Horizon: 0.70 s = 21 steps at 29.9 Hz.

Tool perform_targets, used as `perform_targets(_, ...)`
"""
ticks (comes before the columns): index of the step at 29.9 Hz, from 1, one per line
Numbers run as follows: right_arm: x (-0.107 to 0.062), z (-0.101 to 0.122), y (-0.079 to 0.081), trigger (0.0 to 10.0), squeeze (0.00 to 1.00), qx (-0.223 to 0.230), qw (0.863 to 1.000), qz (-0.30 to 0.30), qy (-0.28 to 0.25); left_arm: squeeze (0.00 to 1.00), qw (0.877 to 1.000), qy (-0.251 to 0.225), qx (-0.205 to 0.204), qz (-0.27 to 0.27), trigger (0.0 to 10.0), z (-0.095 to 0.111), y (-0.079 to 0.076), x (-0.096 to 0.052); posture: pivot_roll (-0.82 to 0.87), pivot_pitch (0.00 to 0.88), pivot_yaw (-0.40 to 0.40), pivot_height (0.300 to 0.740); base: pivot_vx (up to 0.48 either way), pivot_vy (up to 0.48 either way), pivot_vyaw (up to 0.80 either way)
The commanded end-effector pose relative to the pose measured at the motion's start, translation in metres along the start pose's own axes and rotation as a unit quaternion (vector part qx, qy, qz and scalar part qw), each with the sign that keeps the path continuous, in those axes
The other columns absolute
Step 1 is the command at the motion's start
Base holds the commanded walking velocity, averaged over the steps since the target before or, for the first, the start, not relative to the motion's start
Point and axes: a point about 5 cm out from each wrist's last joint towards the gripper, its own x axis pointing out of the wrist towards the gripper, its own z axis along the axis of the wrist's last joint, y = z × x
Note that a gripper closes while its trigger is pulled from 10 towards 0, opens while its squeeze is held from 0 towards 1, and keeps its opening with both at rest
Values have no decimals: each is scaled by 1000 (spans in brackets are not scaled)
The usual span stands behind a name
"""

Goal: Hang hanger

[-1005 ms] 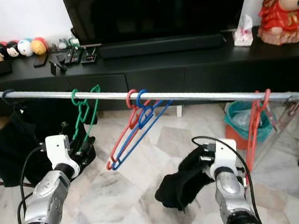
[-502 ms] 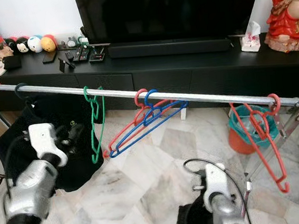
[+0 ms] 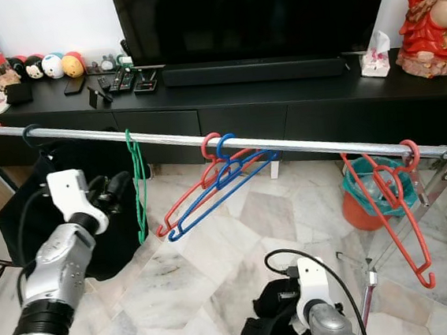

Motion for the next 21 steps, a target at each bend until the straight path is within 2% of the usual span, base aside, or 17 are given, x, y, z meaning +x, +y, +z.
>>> perform_targets(1,-2,-10,1,10000,0,-3,1000,-1,21,0,1000,1,6,14,10000,-2,4,-4,-69,0,2,740,0,0,0)
perform_targets(7,-3,-16,2,10000,0,-6,999,1,32,0,1000,-1,6,23,10000,-1,8,-5,-67,0,3,740,0,0,0)
perform_targets(21,-5,-25,2,10000,0,-3,999,-2,47,0,1000,-4,8,24,10000,0,6,-4,-66,0,4,740,300,0,0)
